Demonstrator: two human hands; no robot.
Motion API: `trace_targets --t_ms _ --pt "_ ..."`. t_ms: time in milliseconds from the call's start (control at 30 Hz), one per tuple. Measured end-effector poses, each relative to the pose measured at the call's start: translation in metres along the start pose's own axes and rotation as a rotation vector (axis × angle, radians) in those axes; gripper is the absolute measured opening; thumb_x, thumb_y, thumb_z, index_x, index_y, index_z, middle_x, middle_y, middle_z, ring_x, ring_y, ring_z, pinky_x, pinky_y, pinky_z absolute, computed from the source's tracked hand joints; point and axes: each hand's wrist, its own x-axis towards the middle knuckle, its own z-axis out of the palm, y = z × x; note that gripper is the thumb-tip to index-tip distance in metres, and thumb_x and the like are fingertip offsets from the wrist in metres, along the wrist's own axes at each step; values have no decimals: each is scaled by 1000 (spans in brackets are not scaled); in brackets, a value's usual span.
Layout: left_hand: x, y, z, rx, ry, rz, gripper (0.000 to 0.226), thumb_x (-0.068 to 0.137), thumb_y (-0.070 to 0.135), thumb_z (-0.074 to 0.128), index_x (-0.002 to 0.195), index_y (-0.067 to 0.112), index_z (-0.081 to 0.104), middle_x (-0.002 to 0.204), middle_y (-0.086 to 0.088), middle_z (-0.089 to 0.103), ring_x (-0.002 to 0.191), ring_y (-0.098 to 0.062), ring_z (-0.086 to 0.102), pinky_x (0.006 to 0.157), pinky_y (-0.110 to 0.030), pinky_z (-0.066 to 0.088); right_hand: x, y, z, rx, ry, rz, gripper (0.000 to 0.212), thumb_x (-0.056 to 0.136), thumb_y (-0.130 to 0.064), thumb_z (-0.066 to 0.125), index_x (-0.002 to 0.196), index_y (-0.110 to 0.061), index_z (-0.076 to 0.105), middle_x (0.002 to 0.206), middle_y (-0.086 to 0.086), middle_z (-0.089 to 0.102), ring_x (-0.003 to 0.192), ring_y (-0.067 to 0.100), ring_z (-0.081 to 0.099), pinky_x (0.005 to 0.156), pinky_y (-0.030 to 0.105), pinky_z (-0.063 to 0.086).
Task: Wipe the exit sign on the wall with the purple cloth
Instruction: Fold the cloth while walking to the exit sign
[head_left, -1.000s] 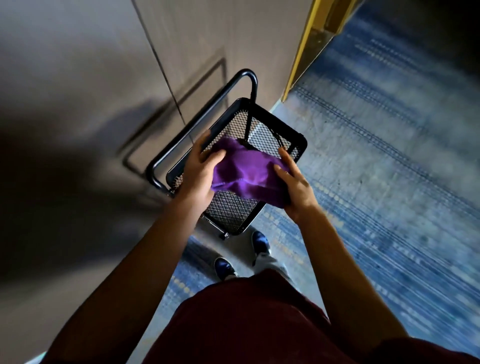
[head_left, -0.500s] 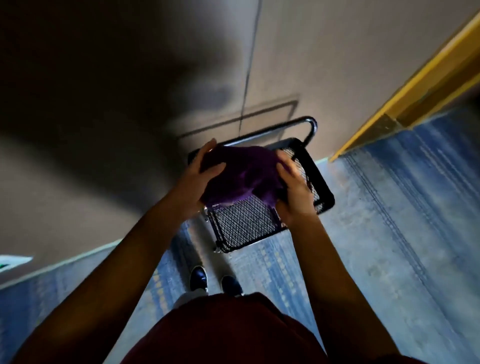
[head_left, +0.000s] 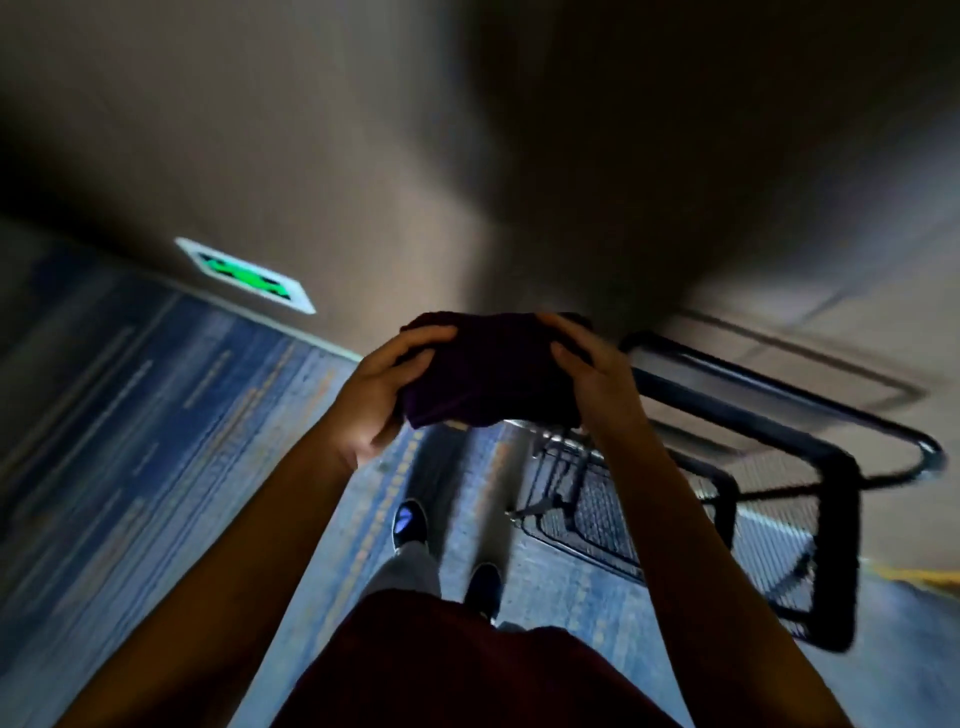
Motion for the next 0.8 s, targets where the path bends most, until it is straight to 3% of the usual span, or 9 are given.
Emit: trace_targets --t_ms 133,200,300,367,467,633,733,800 --pt "-34 7 -57 -205 204 49 29 93 12 59 112 21 79 125 -3 73 116 -16 69 90 -26 56 29 -25 64 -9 -162 -55 49 100 -6 57 111 -52 69 117 -26 68 107 -18 61 95 6 46" --pt "-48 12 -82 -217 288 101 31 93 15 62 119 22 77 131 -4 71 122 -18 66 94 -25 55 41 -32 100 -11 -242 -72 47 100 -5 57 114 -48 71 122 -16 70 114 -8 63 101 12 46" --pt "-62 19 -112 -217 446 185 32 99 18 58 127 25 71 134 -3 69 125 -18 64 94 -26 55 59 -39 154 -57 -366 -122 40 101 -3 57 132 -26 68 136 -5 66 131 9 58 115 25 40" --pt "-68 23 -134 -267 588 236 32 101 20 56 131 20 66 133 0 69 127 -17 63 95 -27 55 72 -49 192 -127 -430 -195 40 102 -4 56 138 -18 64 140 -6 63 133 8 56 115 21 37" --pt "-72 26 -168 -214 743 215 37 100 20 58 137 21 62 136 -1 67 131 -22 60 107 -39 50 89 -68 245 -219 -505 -283 40 102 -8 56 140 -20 63 135 -12 63 130 5 57 111 14 38" --pt "-88 35 -230 -133 873 262 39 101 18 61 134 39 63 137 3 67 129 -22 62 109 -39 49 110 -84 324 -247 -644 -353 39 103 -6 57 141 -13 62 142 5 65 135 20 58 120 43 41" --pt "-100 42 -264 -149 926 287 41 102 20 59 138 40 60 141 2 64 129 -21 62 109 -41 50 119 -86 368 -289 -700 -389 39 104 -7 57 142 -13 61 143 6 63 137 20 57 120 40 39" --pt "-108 47 -280 -152 962 295 42 103 16 57 139 39 60 140 3 65 128 -20 63 107 -41 52 123 -88 395 -335 -738 -415 41 104 -11 57 145 -17 59 145 2 62 137 16 55 119 29 38"
